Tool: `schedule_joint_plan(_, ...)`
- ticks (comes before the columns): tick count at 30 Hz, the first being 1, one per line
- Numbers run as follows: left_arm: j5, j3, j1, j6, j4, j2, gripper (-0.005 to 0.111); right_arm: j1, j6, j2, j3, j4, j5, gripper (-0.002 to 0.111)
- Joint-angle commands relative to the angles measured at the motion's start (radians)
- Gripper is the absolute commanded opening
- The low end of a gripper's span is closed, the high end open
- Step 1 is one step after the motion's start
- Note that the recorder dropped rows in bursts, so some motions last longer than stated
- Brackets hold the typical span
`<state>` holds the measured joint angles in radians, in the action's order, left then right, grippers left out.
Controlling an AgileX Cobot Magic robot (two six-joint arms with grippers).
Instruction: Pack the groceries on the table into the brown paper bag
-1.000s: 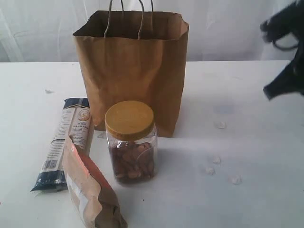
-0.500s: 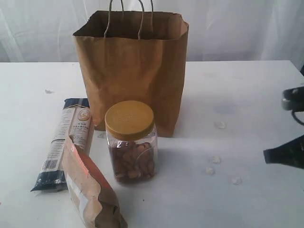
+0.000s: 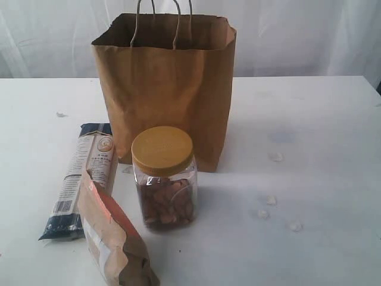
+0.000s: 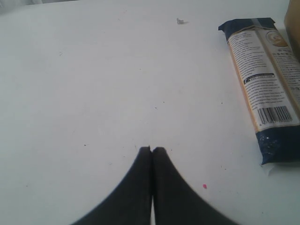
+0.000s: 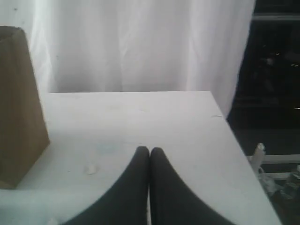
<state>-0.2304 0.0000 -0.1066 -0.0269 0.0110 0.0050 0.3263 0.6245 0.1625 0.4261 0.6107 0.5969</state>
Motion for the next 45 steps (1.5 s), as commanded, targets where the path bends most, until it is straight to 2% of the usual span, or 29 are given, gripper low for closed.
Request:
schedule_joint_plan(1, -0.001, 0.0, 0.003, 0.001, 0.005, -0.005, 0.0, -0.007, 0.009, -0.097, -0.008, 0.056, 0.121, 0.0)
schedule_joint_plan(4, -0.001, 0.0, 0.003, 0.001, 0.005, -0.005, 0.0, -0.007, 0.004, -0.132, -0.008, 0.077, 0.089, 0.0)
schedule_joint_plan(8, -0.001, 0.0, 0.003, 0.001, 0.005, -0.005, 0.0, -0.007, 0.003, -0.136, -0.021, 0.205, 0.038, 0.0)
schedule_joint_plan(22, -0.001, 0.0, 0.003, 0.001, 0.005, -0.005, 0.0, -0.007, 0.014, -0.136, -0.02, 0.194, 0.066, 0.0)
schedule_joint_plan(26, -0.001, 0.0, 0.003, 0.001, 0.005, -0.005, 0.0, -0.026, 0.006, -0.163, -0.062, 0.268, -0.074, 0.0)
schedule_joint_plan(30, -0.001, 0.0, 0.003, 0.001, 0.005, -0.005, 0.0, -0.088, 0.007, -0.163, -0.14, 0.387, -0.214, 0.0)
schedule_joint_plan(34, -0.001, 0.0, 0.003, 0.001, 0.005, -0.005, 0.0, -0.157, 0.041, -0.163, -0.261, 0.39, -0.328, 0.0)
schedule_joint_plan(39, -0.001, 0.0, 0.003, 0.001, 0.005, -0.005, 0.0, -0.219, 0.235, -0.163, -0.414, 0.39, -0.47, 0.0)
schedule_joint_plan(41, -0.001, 0.0, 0.003, 0.001, 0.005, -0.005, 0.0, -0.238, 0.281, -0.163, -0.426, 0.382, -0.526, 0.0)
schedule_joint_plan(45, -0.001, 0.0, 0.003, 0.001, 0.005, -0.005, 0.0, -0.25, 0.174, -0.163, -0.426, 0.308, -0.497, 0.0)
